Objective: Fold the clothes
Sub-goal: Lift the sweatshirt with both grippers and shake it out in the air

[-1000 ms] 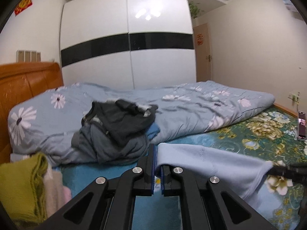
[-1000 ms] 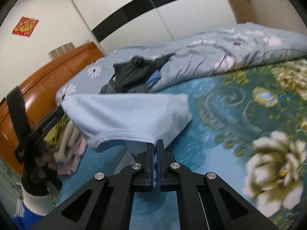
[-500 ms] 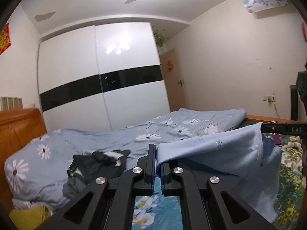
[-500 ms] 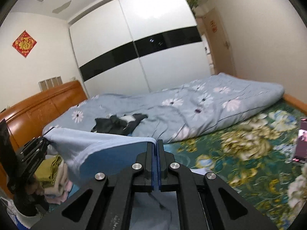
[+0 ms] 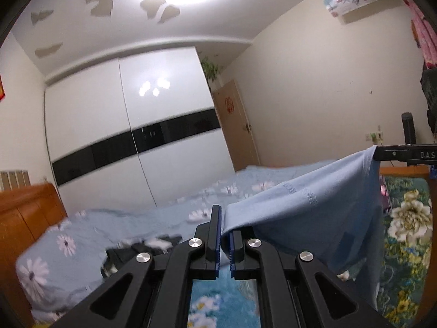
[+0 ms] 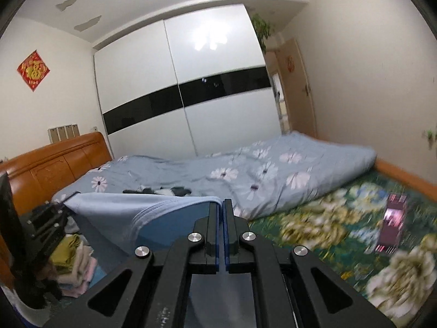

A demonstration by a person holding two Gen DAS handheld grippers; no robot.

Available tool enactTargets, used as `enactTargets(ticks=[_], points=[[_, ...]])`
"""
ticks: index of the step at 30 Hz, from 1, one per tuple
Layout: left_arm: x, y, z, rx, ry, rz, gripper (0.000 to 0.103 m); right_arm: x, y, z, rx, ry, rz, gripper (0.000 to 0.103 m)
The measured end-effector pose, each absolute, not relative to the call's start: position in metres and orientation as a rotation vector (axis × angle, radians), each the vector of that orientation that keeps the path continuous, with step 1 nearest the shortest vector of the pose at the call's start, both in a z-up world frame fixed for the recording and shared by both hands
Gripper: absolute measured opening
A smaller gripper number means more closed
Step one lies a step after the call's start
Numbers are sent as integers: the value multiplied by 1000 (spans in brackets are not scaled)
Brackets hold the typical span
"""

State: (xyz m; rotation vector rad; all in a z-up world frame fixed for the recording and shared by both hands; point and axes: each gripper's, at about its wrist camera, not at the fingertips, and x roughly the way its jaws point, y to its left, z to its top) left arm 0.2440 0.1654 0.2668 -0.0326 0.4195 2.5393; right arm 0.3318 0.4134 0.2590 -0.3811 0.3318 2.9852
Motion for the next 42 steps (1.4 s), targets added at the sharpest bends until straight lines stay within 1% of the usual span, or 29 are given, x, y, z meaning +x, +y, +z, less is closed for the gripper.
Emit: enactTargets(ticks=[5, 7, 10, 11, 15, 24, 28, 31, 35, 40, 42], points=[[276, 159, 315, 176, 458, 2552, 8, 360, 405, 313, -169, 290, 2986, 2], [281, 162, 322, 180, 509, 2538, 8, 372, 399, 329, -95, 267, 2984, 2], [281, 159, 327, 176, 541, 2533, 8, 377, 393, 340, -102, 247, 2973, 2], [281, 155, 329, 174, 528, 2529, 8, 379, 393, 342, -100, 251, 2972, 2], [290, 126, 351, 200, 387, 2485, 8, 395, 385, 360, -49, 238, 2988, 2], [370, 60, 393, 415, 367, 2399, 8, 458, 345, 420, 160, 74, 3053, 2], [381, 38, 405, 427, 363, 2378, 8, 469, 327, 449, 231, -4, 3098, 2], [356, 32, 388, 333, 362, 2409, 8, 442, 318, 452, 168, -50, 3119, 2], [302, 36, 337, 105, 355, 2455, 8, 371, 315, 413, -74, -51, 3144, 2], [205, 41, 238, -294, 277, 2473, 8, 256, 322, 318, -535, 4, 3116, 2], [173, 43, 200, -431, 235, 2471, 8, 214, 325, 272, -696, 24, 3092, 2]])
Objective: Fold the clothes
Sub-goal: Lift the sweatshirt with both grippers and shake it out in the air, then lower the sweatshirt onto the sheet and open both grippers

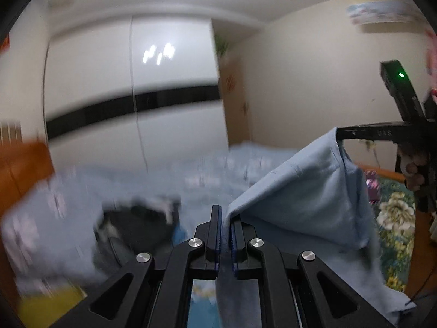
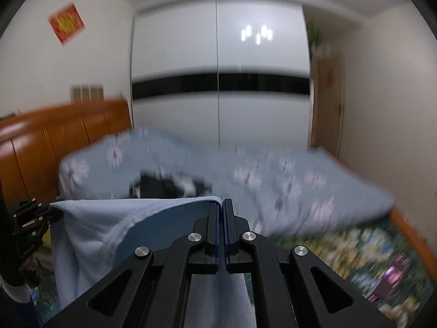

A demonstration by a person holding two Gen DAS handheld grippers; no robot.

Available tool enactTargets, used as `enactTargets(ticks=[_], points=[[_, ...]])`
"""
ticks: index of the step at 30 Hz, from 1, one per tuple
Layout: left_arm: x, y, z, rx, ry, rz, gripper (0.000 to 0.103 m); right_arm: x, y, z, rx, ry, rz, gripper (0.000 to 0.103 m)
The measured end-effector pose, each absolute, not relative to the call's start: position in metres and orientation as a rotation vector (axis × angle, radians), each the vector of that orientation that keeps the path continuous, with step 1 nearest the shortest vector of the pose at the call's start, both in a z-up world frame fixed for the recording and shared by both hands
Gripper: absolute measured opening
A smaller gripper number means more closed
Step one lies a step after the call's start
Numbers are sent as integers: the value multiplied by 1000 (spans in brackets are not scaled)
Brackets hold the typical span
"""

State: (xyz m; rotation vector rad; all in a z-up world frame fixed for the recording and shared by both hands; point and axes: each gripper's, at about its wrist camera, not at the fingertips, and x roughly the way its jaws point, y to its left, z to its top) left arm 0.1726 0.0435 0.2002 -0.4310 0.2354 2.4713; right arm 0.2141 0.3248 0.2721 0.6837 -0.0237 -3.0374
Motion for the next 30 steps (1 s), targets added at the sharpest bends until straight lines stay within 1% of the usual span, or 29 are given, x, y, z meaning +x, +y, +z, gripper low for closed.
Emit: enactTargets(ticks=[5, 8, 10, 13, 16, 18, 24, 30], points=[[104, 46, 129, -687, 181, 2498, 8, 137, 329, 178, 966, -88, -2932, 2], [77, 41, 107, -761, 152, 2538, 7, 105, 325, 140, 1060, -129, -2884, 2], [64, 33, 102, -778, 94, 2561, 7, 82, 325, 126, 1072, -175, -2859, 2], [41, 19, 95, -781, 5, 2597, 7, 58, 321, 136, 1029, -225, -2847, 2], [13, 16, 81, -837, -39, 2636, 7, 39, 313, 140, 992, -225, -2843, 2], [-4, 17, 67, -909, -64, 2638, 7, 25, 307, 130, 1022, -211, -2834, 2], [-38, 24, 3, -1127, -44, 2626, 7, -1, 294, 56, 1238, -166, -2775, 2], [-57, 27, -39, -1270, -72, 2613, 8, -11, 301, 1, 1369, -234, -2721, 2]])
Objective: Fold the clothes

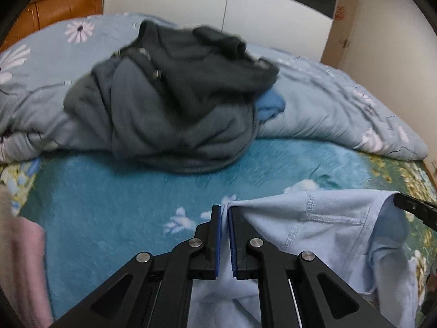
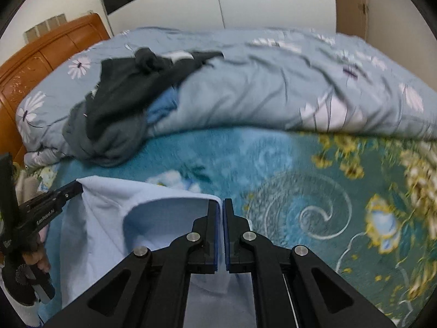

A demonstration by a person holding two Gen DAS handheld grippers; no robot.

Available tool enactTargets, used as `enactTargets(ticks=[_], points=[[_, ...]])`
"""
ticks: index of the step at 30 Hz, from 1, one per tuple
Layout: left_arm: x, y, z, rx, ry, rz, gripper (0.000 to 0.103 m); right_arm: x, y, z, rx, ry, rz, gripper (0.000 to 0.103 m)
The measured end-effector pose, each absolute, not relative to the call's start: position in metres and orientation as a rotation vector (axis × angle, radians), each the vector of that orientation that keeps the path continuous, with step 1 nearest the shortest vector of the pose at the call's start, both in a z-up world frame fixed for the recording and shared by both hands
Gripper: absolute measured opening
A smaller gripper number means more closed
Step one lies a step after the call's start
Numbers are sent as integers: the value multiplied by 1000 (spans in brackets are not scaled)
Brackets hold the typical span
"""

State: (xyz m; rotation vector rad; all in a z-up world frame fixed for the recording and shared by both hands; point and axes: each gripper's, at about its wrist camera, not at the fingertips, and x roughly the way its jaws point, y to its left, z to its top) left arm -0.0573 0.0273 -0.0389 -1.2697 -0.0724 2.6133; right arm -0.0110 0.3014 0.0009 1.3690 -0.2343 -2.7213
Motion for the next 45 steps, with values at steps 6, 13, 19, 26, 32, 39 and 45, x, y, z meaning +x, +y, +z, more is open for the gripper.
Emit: enactTargets(ticks=[6, 13, 19, 26, 32, 39, 45], points=[[-59, 33, -48, -1301, -61, 2604, 7, -12, 306, -16, 1414, -279, -2691, 2], [-44, 26, -39, -1293, -154, 2583, 54, 8, 312, 2, 1393, -222, -2715, 30], [-13, 24, -27, -1252, -75, 2608, 61, 41, 327, 23, 1327, -227, -2763, 35], [22, 11, -17, -1189, -195, 2644, 63, 93, 356, 30, 1266, -294, -2806, 35], [46, 12, -20, -1164, -262, 2632, 64, 129, 333, -8, 1345, -271, -2683, 35], [72, 17, -22, -1146, -268, 2627, 66, 155, 281, -50, 1395, -33, -2547, 35], [84, 21, -20, -1129, -263, 2639, 67, 152, 270, -57, 1387, 83, -2577, 35]])
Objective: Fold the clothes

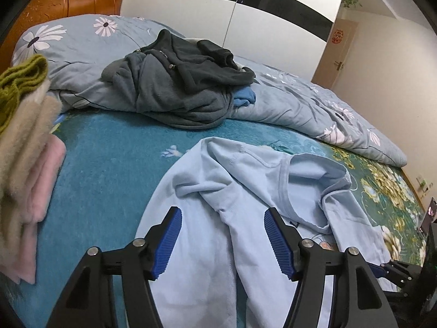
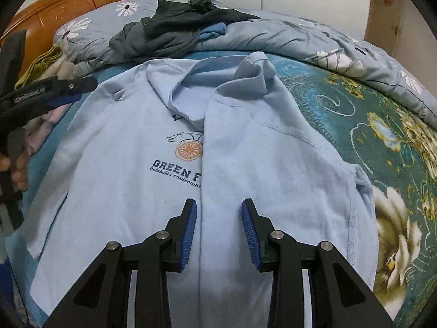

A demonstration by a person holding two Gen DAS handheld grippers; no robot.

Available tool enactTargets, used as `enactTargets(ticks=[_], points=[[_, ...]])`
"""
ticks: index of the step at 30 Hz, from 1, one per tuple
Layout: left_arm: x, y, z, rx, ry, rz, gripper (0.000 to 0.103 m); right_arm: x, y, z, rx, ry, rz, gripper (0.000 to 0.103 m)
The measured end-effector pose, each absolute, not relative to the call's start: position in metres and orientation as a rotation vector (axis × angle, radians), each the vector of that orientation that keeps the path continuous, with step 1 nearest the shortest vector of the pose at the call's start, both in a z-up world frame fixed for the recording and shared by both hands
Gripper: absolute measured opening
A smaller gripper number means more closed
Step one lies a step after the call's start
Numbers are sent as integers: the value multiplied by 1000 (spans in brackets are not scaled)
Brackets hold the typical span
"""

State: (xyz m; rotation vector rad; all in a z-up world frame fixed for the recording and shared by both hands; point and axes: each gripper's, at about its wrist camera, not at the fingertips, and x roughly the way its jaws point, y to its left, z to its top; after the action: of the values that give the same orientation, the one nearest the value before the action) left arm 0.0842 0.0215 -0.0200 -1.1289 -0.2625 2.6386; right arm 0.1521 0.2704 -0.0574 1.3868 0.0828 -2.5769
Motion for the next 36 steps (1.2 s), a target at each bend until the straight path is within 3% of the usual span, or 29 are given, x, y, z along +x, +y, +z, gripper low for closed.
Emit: enactTargets(ticks=[3, 6, 8, 21, 24, 31, 33, 35, 36], points=[[87, 24, -21, -1133, -269, 2637, 67, 153, 274, -58, 1384, 79, -2597, 23], [88, 26, -24, -1143, -262, 2636, 67, 152, 291, -58, 1391, -76, -2600, 6], [89, 27, -25, -1147, -253, 2640, 67, 152, 304, -56, 1382, -174, -2602, 2], [78, 39, -32, -1167, -188, 2644, 67, 142, 453, -3, 1288, -482, -2844, 0], [76, 42, -37, -1178, -191, 2638, 67, 140, 449, -1, 1260, -463, -2816, 0], [75, 50, -44, -1191, -183, 2608, 67, 131, 374, -24, 1243, -358, -2610, 1], [75, 49, -45, -1194, -190, 2606, 67, 127, 349, -32, 1251, -322, -2557, 8], [75, 46, -46, -1196, -199, 2605, 67, 126, 331, -39, 1261, -301, -2516, 32], [75, 44, -46, -1197, -203, 2605, 67, 125, 323, -42, 1267, -289, -2495, 36]])
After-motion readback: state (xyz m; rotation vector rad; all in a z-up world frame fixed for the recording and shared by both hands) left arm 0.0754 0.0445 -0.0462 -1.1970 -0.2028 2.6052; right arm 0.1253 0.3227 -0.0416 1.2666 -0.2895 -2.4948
